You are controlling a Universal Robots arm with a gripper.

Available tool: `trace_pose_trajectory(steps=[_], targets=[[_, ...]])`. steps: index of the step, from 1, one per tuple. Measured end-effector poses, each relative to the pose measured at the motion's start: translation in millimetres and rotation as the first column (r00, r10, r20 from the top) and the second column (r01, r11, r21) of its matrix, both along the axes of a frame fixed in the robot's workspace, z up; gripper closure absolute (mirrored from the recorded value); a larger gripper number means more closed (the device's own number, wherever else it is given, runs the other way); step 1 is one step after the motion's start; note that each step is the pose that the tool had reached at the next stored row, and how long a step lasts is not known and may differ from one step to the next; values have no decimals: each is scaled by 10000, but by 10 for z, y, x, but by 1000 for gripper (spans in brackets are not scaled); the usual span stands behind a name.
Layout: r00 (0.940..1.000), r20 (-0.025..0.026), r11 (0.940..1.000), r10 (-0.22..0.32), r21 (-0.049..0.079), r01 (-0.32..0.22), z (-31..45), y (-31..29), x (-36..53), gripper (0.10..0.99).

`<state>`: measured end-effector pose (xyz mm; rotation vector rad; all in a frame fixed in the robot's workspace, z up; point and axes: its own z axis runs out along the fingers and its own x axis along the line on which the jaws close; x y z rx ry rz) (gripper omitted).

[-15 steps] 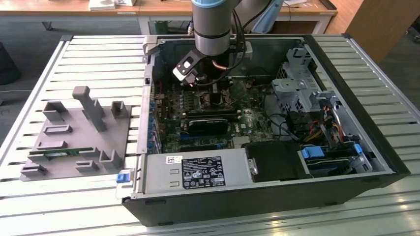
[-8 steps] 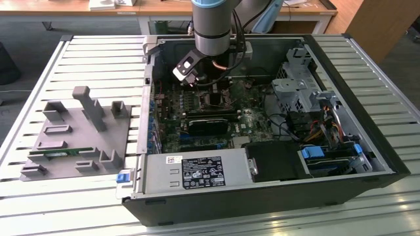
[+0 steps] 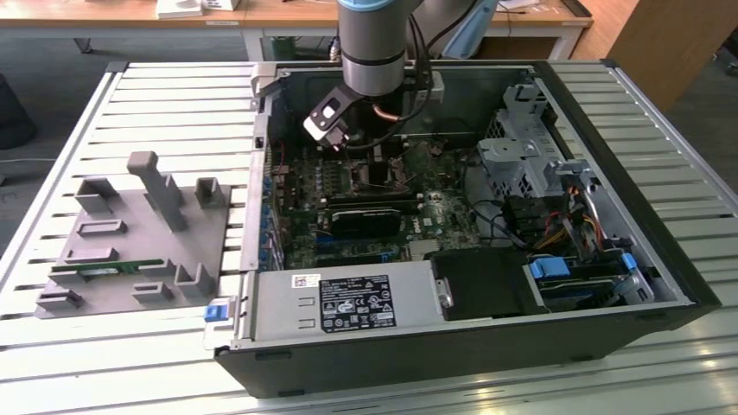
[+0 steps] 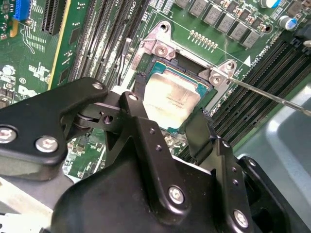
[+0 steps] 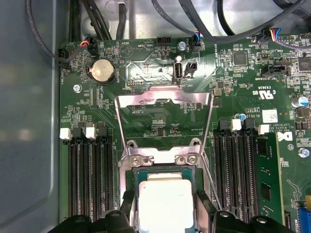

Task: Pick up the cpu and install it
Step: 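Place the cpu into insertion slot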

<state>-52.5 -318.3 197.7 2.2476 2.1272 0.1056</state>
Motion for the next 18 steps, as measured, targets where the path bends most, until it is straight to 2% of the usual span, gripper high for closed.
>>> trace_pose_trajectory(steps=[2,3,4,6,7,10,11,13,18], targets=[[10000,0,10000,0,0,0,19,0,0,498],[10000,0,10000,0,1,0,28,0,0,557],[10000,0,10000,0,0,0,36,0,0,557],[10000,-4,10000,-2,1,2,47,0,0,678],[10000,-6,10000,-2,0,2,53,0,0,678],[10000,-10,10000,-3,0,3,71,0,0,851],[10000,-12,10000,-3,0,3,76,0,0,851],[10000,-11,10000,-5,1,5,83,0,0,969],[10000,-11,10000,-5,2,5,92,0,0,980]])
